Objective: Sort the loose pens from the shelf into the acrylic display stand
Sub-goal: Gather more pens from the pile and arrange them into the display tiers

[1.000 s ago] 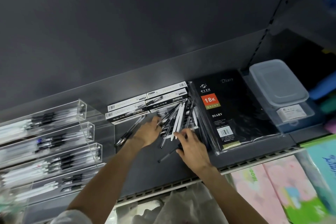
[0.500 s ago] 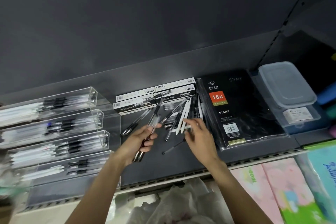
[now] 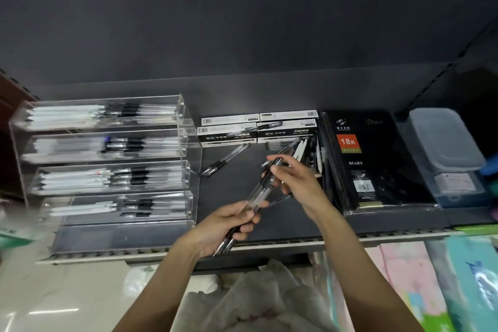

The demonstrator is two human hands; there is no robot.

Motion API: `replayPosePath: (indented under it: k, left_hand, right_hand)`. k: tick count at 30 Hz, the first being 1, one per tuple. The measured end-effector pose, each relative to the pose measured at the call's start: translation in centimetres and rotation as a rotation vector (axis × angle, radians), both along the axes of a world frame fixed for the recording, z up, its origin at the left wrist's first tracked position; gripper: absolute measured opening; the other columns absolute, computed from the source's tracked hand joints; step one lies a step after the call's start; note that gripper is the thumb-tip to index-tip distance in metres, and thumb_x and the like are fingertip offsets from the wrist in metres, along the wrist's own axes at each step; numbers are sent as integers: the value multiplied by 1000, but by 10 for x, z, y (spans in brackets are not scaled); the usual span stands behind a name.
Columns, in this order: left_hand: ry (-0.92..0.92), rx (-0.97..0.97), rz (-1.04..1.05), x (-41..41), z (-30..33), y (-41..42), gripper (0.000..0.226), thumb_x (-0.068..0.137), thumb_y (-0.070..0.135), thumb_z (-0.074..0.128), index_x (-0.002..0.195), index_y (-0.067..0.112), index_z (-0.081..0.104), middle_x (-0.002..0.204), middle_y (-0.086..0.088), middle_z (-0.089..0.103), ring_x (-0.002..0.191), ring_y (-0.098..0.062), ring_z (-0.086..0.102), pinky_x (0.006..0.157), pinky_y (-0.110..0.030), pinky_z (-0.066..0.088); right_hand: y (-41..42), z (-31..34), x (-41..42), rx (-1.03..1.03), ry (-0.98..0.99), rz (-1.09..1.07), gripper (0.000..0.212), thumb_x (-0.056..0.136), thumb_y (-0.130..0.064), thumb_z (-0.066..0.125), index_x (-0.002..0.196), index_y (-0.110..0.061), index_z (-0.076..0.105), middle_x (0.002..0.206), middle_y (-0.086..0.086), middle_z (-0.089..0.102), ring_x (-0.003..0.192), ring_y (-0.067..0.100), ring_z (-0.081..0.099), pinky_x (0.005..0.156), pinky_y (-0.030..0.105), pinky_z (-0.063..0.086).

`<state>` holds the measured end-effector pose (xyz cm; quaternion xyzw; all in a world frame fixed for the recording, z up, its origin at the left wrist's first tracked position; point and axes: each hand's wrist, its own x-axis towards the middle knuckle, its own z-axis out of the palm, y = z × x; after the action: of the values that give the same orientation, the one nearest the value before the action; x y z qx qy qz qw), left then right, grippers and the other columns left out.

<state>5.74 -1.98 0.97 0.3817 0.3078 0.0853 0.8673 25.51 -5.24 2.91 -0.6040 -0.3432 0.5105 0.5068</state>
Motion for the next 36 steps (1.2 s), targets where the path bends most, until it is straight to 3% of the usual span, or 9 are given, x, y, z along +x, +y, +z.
replayPosePath:
  k: [7, 11, 13, 18, 22, 25, 28, 33, 36]
  left_hand:
    - [56, 62, -20, -18, 0, -9, 25, 93, 7, 48, 115, 6, 61, 77, 0, 58, 59, -6, 44, 50, -14, 35]
    - [32, 59, 56, -28, 0, -9, 25, 95, 12, 46, 113, 4, 62, 77, -1, 57, 58, -6, 43, 49, -14, 34]
    - [27, 64, 88, -30, 1, -8, 24, 93, 17, 49, 109, 6, 64, 78, -2, 56, 57, -5, 42, 48, -13, 33]
    - [34, 84, 36, -32, 4, -11, 30, 97, 23, 44, 113, 5, 61, 75, 1, 54, 57, -5, 39, 49, -14, 31]
    - [3, 37, 55, -30, 8, -12, 44, 92, 32, 45, 121, 2, 58, 79, -2, 60, 58, -7, 44, 52, -17, 35]
    - [46, 73, 65, -28, 11, -8, 43, 93, 36, 43, 122, 9, 59, 101, -7, 70, 71, -12, 59, 60, -21, 46]
    - [116, 65, 175, -26, 9, -4, 39, 99, 33, 38, 126, 12, 57, 114, -7, 69, 90, -16, 68, 73, -25, 53]
    - [73, 106, 329, -12, 7, -10, 35, 100, 35, 35, 125, 24, 58, 126, 5, 63, 112, -14, 62, 88, -29, 50]
    - [55, 156, 329, 12, 14, -19, 35, 96, 44, 36, 125, 37, 55, 129, 14, 59, 120, -9, 55, 97, -32, 46]
  right_hand:
    - [-1, 5, -35, -105, -101, 98, 17, 92, -18, 59, 108, -22, 65, 86, -4, 66, 76, 5, 58, 66, 12, 44]
    - [-4, 8, -48, -162, -148, 153, 24, 90, -23, 62, 113, -15, 60, 70, -8, 62, 55, 2, 51, 50, 18, 39]
    - [-7, 10, -54, -191, -173, 230, 21, 87, -24, 66, 102, -9, 62, 64, -7, 60, 48, -1, 50, 45, 17, 35]
    - [-10, 15, -59, -209, -192, 281, 16, 82, -25, 71, 71, -16, 63, 68, 8, 61, 48, 5, 44, 45, 18, 31]
    - [-13, 21, -48, -183, -153, 277, 10, 87, -19, 65, 81, -11, 65, 71, 10, 60, 58, 12, 52, 50, 18, 43]
    - [-18, 27, -36, -145, -104, 163, 9, 88, -11, 62, 89, -2, 64, 75, 8, 63, 67, 13, 62, 63, 21, 54]
    - [-26, 35, -18, -56, -84, -111, 9, 89, -5, 59, 91, 3, 62, 77, 13, 63, 67, 15, 66, 66, 21, 56]
    - [-30, 35, -23, 207, -110, -487, 5, 92, -4, 54, 91, -1, 58, 85, 8, 64, 81, 18, 70, 76, 21, 54]
    - [-29, 15, -62, 233, -190, -562, 9, 92, -4, 55, 98, 3, 57, 91, 6, 65, 83, 5, 67, 76, 17, 52]
